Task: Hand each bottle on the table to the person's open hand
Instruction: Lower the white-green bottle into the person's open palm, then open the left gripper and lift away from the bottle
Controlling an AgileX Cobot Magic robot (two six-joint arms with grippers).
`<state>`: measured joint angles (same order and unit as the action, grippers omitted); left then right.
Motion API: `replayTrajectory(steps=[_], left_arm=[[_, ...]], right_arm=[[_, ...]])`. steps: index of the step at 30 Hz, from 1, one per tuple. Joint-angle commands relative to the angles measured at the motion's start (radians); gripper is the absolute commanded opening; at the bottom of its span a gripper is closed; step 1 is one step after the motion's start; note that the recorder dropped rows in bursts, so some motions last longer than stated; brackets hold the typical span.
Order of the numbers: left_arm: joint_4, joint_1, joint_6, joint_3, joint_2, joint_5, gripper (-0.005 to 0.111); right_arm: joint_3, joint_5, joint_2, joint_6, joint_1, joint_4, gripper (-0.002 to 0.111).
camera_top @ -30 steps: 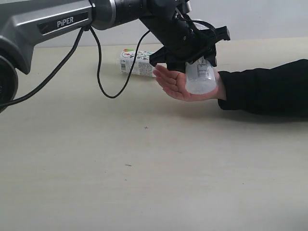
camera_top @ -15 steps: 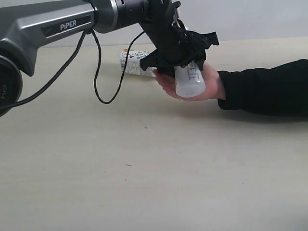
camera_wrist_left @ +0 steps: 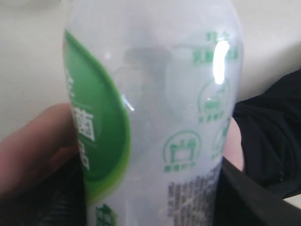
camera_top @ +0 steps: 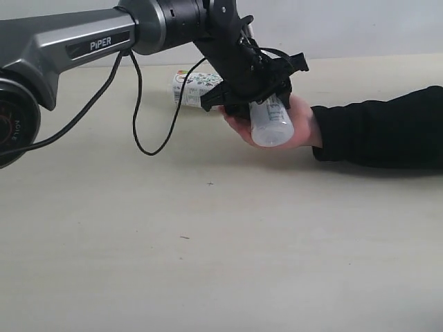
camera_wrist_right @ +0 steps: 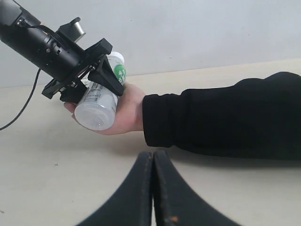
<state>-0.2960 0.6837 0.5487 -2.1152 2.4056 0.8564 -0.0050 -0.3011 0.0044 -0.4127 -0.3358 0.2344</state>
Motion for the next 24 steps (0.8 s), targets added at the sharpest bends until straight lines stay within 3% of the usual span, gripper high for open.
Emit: replayTrajectory(steps=[1,4,6,7,8,10,24], left_arm=[[-0.058,-0.007,-0.058,-0.006,0.001,0.001,0.011],[-0.058,-0.007,-0.074,-0.006,0.001,0.001,0.034],[-0.058,-0.007,-0.074,-0.006,0.001,0.002,0.056],[-0.058,-0.007,-0.074,-0.006,0.001,0.010,0.076],[-0.058,-0.007,-0.074,-0.006,0.001,0.013,0.088],[-0.055,-0.007,-0.074,-0.006,0.001,0.017,0.102],[-0.044,-0.028,-0.229,-0.006,-0.061,0.076,0.105]], right_arm=[[0.005,0.011,-0.004,0.001,-0.002,0.000,0.000],[0.005,0.011,-0.004,0.001,-0.002,0.000,0.000],[0.005,0.011,-0.004,0.001,-0.002,0.000,0.000],[0.005,0.011,-0.004,0.001,-0.002,0.000,0.000],[0.005,0.011,-0.004,0.001,-0.002,0.000,0.000],[0.005,0.011,-0.004,0.001,-0.002,0.000,0.000],[0.005,0.023,-0.004,0.001,-0.001,0.000,0.000]])
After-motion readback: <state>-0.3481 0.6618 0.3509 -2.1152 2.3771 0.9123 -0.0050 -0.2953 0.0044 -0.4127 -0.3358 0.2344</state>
